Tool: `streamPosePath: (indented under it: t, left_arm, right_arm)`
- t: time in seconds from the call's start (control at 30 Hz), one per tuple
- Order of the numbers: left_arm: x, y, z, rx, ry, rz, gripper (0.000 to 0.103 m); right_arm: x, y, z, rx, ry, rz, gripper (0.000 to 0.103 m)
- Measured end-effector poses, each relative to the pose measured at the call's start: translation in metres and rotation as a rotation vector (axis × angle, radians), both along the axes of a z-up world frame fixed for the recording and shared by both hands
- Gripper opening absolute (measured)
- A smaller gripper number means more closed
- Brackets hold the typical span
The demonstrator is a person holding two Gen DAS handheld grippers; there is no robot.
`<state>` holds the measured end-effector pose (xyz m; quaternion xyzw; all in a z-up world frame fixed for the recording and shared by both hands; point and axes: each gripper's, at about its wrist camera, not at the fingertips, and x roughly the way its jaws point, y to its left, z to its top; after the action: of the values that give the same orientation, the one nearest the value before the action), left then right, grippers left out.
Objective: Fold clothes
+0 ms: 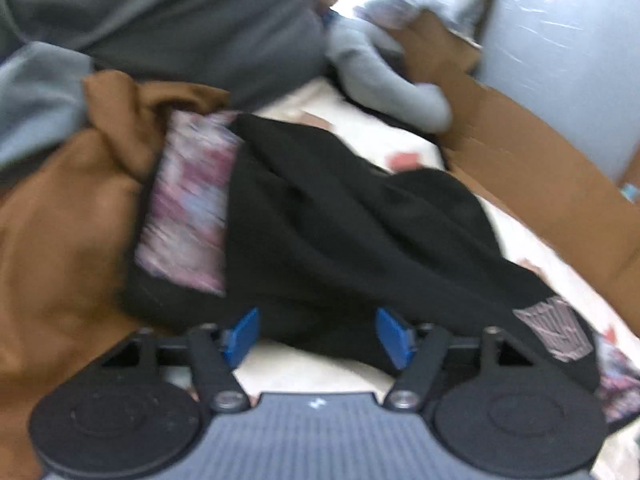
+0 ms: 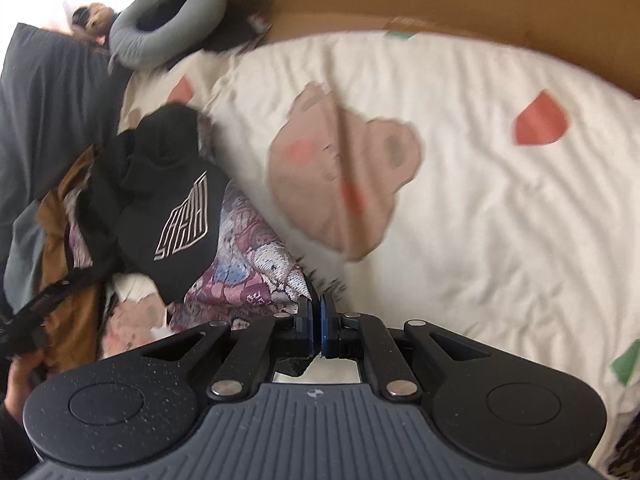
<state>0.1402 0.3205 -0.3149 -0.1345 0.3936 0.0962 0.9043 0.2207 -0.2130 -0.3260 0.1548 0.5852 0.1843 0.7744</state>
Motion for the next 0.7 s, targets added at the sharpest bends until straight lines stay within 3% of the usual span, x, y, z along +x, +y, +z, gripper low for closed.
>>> streamPosePath:
  t: [0.1, 0.3, 0.53, 0.7]
  left_arm:
    - [0.007, 0.019, -0.002, 0.022, 0.017, 0.054, 0.082]
    - [0.025, 0.035, -0.029, -0.02, 0.062, 0.111, 0.083]
    - [0.04, 0.03, -0.056, -0.049, 0.089, 0.103, 0.084]
    - [0.05, 0.029, -0.057, -0.071, 0.056, 0.116, 0.085]
  right_arm:
    - [0.0, -0.013, 0.002, -0.012, -0.016, -0.029, 0.001]
    - [-0.007, -0.044, 0.01, -0.046, -0.038, -0.1, 0.001]
    - [-0.023, -0.086, 0.017, -0.075, -0.036, -0.197, 0.0]
    - [-0.039, -0.106, 0.019, -0.088, -0.031, -0.251, 0.0]
